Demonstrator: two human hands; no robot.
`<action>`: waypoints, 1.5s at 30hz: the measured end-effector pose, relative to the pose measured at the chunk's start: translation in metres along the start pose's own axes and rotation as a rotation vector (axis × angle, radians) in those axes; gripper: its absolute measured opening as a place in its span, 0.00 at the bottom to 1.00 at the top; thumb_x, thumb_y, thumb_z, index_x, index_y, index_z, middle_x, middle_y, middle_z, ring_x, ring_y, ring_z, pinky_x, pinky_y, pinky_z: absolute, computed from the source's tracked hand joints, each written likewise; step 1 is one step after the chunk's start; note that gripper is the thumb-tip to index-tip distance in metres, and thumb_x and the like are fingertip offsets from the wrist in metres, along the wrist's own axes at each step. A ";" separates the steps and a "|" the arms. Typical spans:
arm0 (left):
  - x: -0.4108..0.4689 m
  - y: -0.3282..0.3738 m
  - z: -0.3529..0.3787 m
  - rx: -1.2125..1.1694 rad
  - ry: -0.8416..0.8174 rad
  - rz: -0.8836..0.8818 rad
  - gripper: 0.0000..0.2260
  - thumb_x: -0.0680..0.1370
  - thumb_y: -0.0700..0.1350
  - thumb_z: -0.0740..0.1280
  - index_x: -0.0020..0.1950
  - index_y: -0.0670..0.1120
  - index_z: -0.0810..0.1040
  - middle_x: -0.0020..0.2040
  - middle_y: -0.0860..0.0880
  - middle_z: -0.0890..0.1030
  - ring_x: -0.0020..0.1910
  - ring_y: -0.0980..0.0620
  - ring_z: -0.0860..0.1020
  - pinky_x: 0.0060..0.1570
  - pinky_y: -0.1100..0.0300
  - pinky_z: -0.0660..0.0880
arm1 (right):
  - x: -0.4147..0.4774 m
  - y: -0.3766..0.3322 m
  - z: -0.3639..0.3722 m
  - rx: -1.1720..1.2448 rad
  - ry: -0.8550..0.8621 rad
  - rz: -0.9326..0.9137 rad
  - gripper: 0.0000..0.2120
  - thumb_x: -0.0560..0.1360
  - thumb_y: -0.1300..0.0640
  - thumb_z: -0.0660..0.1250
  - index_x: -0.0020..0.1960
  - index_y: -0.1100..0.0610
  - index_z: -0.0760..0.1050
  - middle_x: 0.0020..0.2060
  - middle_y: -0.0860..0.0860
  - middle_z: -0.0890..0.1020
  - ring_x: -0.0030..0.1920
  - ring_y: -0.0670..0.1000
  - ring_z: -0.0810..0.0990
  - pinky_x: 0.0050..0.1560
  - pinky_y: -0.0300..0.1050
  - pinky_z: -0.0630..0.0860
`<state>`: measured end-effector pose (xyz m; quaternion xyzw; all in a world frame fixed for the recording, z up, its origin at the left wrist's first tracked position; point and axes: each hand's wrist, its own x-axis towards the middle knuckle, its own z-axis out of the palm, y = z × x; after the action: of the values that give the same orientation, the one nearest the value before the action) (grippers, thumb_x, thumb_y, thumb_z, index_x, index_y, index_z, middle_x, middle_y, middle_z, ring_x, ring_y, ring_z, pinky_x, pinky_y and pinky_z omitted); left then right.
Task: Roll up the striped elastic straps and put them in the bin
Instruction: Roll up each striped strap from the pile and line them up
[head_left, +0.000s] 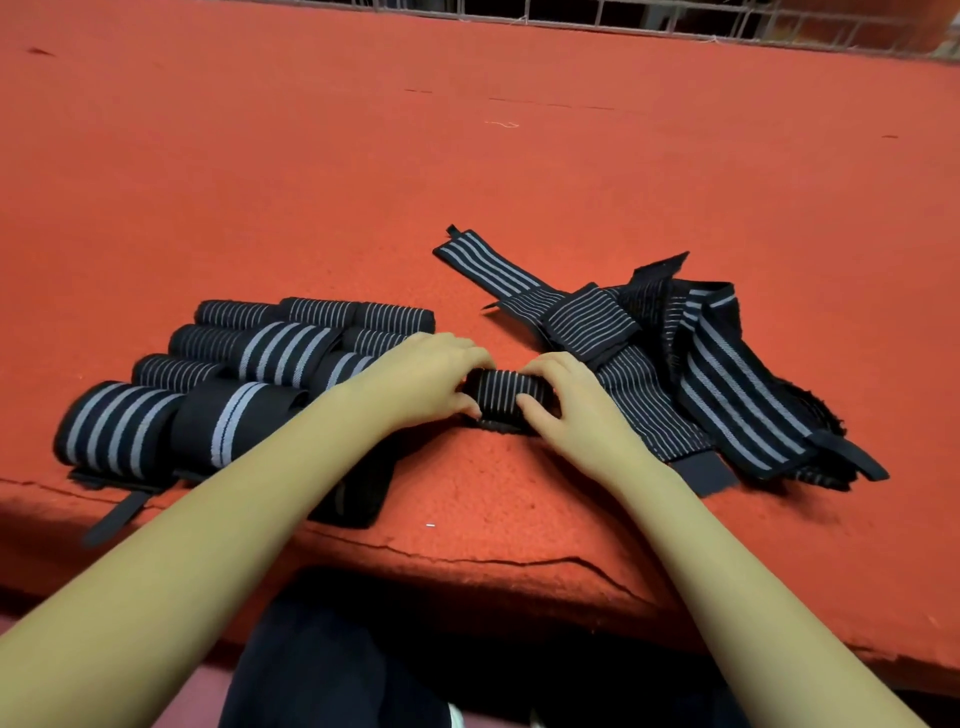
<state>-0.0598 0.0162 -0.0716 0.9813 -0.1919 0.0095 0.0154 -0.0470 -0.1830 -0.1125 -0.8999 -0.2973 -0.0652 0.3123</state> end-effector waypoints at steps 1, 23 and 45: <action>0.000 -0.001 0.001 -0.015 -0.010 -0.005 0.23 0.74 0.54 0.70 0.66 0.49 0.72 0.60 0.51 0.77 0.61 0.50 0.73 0.61 0.53 0.68 | 0.000 0.002 0.000 -0.026 -0.027 -0.013 0.17 0.76 0.54 0.67 0.63 0.57 0.73 0.58 0.51 0.75 0.60 0.50 0.71 0.65 0.45 0.66; 0.009 -0.015 0.006 0.021 0.055 -0.007 0.22 0.77 0.52 0.67 0.69 0.49 0.69 0.62 0.50 0.72 0.61 0.49 0.71 0.64 0.54 0.64 | 0.009 0.010 0.014 0.062 0.009 0.026 0.24 0.73 0.61 0.68 0.68 0.55 0.68 0.59 0.51 0.72 0.60 0.50 0.73 0.62 0.53 0.72; 0.036 -0.058 0.007 -0.243 0.112 -0.311 0.17 0.74 0.46 0.69 0.62 0.50 0.71 0.58 0.49 0.74 0.58 0.46 0.73 0.58 0.50 0.68 | 0.080 0.005 0.045 0.109 0.066 0.087 0.18 0.71 0.65 0.68 0.59 0.59 0.69 0.56 0.55 0.72 0.58 0.55 0.72 0.61 0.55 0.72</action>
<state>-0.0048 0.0563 -0.0790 0.9880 -0.0367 0.0383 0.1454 0.0176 -0.1200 -0.1265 -0.8911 -0.2506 -0.0649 0.3729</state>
